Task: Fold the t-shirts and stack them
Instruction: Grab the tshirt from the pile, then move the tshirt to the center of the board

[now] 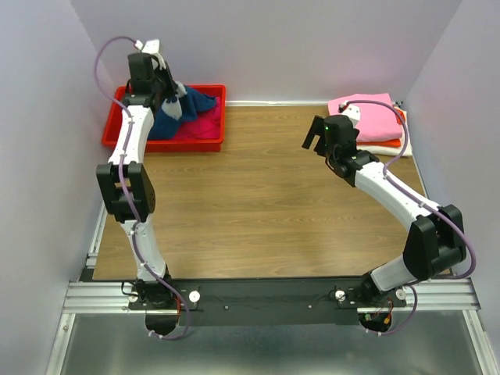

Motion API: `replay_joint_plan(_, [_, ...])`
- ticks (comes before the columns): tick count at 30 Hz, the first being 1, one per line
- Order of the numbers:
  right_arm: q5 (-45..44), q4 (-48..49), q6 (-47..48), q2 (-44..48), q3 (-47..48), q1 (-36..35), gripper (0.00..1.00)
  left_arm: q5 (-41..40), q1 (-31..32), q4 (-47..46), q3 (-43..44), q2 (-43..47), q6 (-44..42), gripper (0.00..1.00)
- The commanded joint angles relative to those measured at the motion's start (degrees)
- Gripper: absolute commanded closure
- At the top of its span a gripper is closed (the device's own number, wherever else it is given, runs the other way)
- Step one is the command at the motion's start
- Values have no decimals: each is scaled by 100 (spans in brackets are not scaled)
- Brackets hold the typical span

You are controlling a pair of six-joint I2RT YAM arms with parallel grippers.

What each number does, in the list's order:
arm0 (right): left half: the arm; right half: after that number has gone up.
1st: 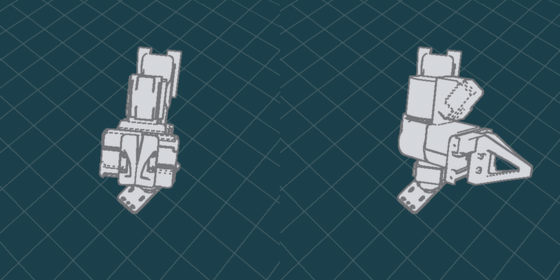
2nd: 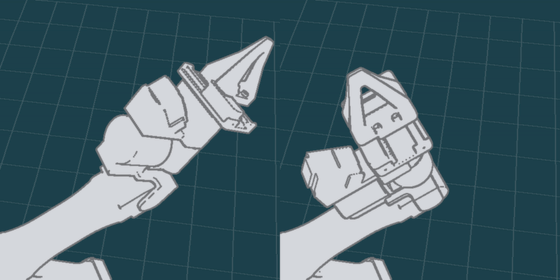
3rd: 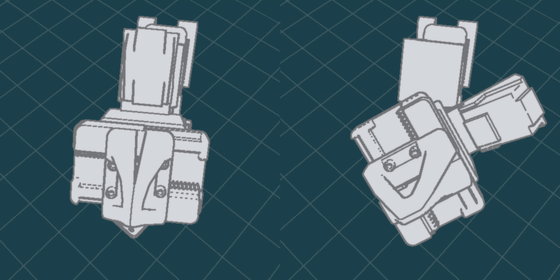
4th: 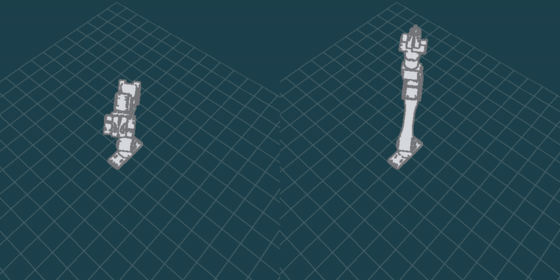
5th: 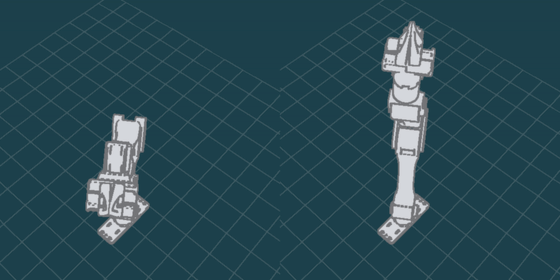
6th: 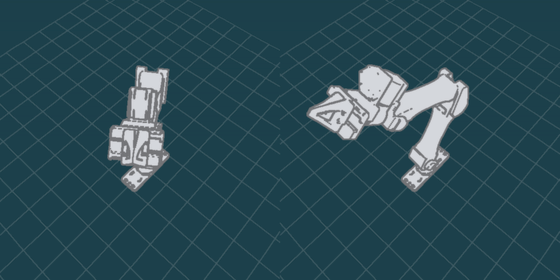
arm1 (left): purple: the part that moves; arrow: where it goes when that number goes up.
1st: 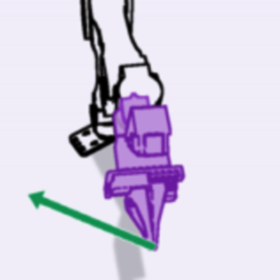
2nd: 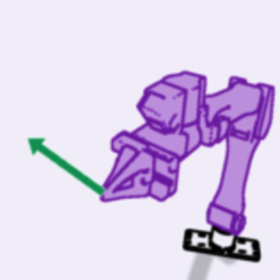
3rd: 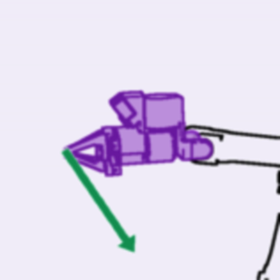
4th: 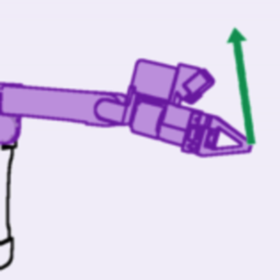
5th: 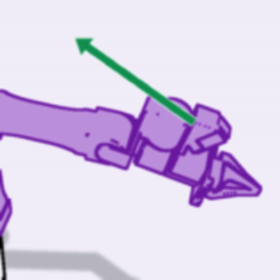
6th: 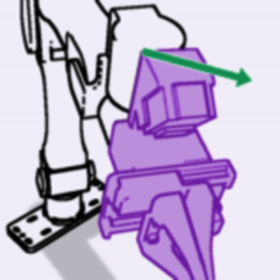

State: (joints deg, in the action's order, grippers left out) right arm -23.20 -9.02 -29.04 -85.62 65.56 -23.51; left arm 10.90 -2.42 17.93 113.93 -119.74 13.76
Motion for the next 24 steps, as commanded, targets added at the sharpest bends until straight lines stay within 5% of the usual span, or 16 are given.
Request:
replay_joint_plan(1, [158, 67, 65, -121, 211, 13, 0, 843, 13, -492, 270, 978, 127, 100])
replay_joint_plan(15, [-9, 58, 170, -112, 308, 13, 0, 2136, 215, -1362, -248, 3009, 513, 100])
replay_joint_plan(21, [-308, 58, 205, 37, 177, 13, 0, 2601, 478, -1767, -1459, 3203, 1058, 100])
replay_joint_plan(22, [-317, 67, 205, 46, 142, 22, 0, 2628, 505, -1750, -1653, 3133, 1111, 92])
replay_joint_plan(23, [-299, 58, 205, 72, 63, 13, 0, 2628, 557, -1645, -2037, 2932, 1155, 63])
replay_joint_plan(24, [-256, 58, 214, 90, 19, 13, 0, 2498, 575, -1531, -2224, 2800, 1181, 54])
